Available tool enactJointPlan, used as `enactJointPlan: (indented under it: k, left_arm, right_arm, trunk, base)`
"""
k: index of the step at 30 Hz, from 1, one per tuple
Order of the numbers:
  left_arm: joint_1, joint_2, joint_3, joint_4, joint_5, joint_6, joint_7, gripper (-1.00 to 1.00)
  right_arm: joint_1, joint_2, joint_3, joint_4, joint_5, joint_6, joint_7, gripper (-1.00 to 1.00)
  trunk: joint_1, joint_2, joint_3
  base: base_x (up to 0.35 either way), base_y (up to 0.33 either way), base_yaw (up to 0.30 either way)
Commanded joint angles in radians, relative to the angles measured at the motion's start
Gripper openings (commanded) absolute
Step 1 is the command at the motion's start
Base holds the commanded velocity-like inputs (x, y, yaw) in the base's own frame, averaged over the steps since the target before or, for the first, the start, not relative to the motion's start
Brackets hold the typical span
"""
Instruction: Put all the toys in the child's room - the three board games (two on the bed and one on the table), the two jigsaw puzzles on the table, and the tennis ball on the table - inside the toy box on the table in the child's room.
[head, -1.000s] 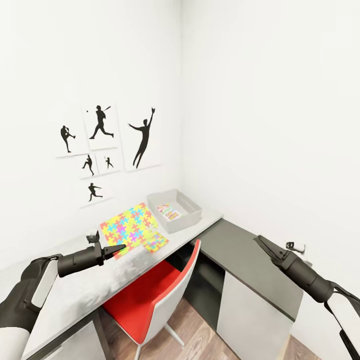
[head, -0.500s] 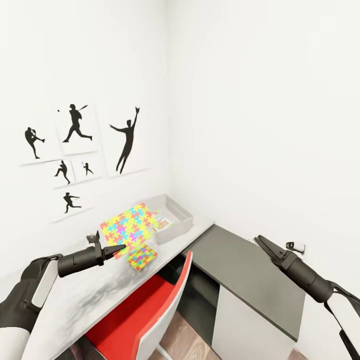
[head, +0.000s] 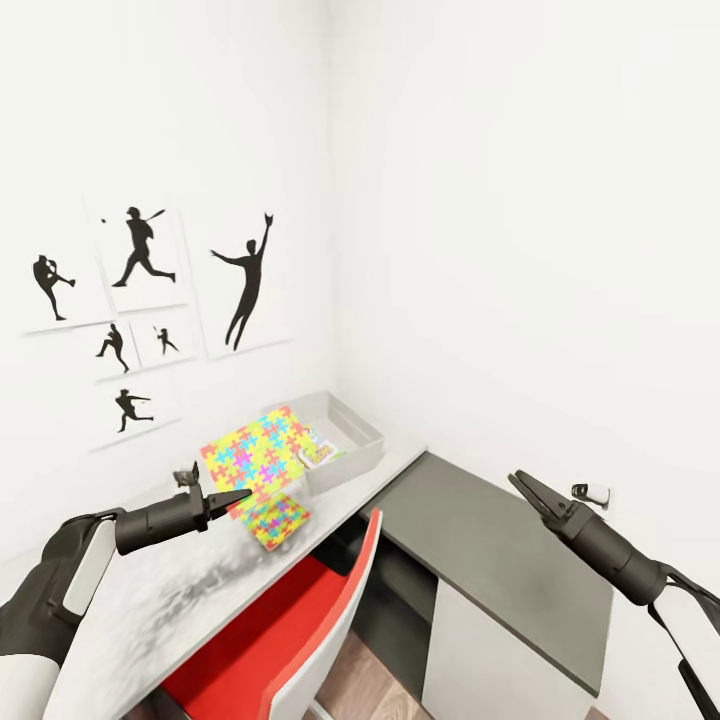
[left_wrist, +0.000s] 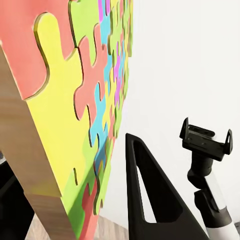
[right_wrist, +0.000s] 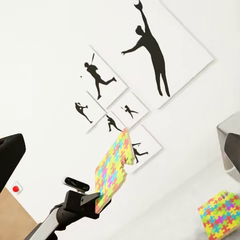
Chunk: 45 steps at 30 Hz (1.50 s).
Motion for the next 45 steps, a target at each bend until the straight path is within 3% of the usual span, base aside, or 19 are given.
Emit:
enactJointPlan:
  k: [1, 23, 45]
  left_arm:
    - [0.0, 0.0, 0.0, 0.0, -0.003, 0.004, -0.003, -1.0]
    - [0.0, -0.001, -0.001, 0.0, -0.005, 0.004, -0.003, -1.0]
    - [0.0, 0.0, 0.0, 0.0, -0.003, 0.004, -0.003, -1.0]
  right_arm:
    - [0.0, 0.0, 0.0, 0.0, -0.007, 0.007, 0.0, 1.0]
    - [0.0, -0.001, 0.0, -0.003, -0.007, 0.006, 0.0, 1.0]
    - [0.0, -0.001, 0.0, -0.004, -0.007, 0.007, 0.0, 1.0]
  trunk:
    - [0.001, -0.001, 0.0]
    - [0.001, -0.001, 0.0]
    - [0.001, -0.001, 0.001]
  base:
    - [0.196, 0.0, 0.0]
    - [0.284, 0.0, 0.004]
    - [0.152, -0.092, 0.158]
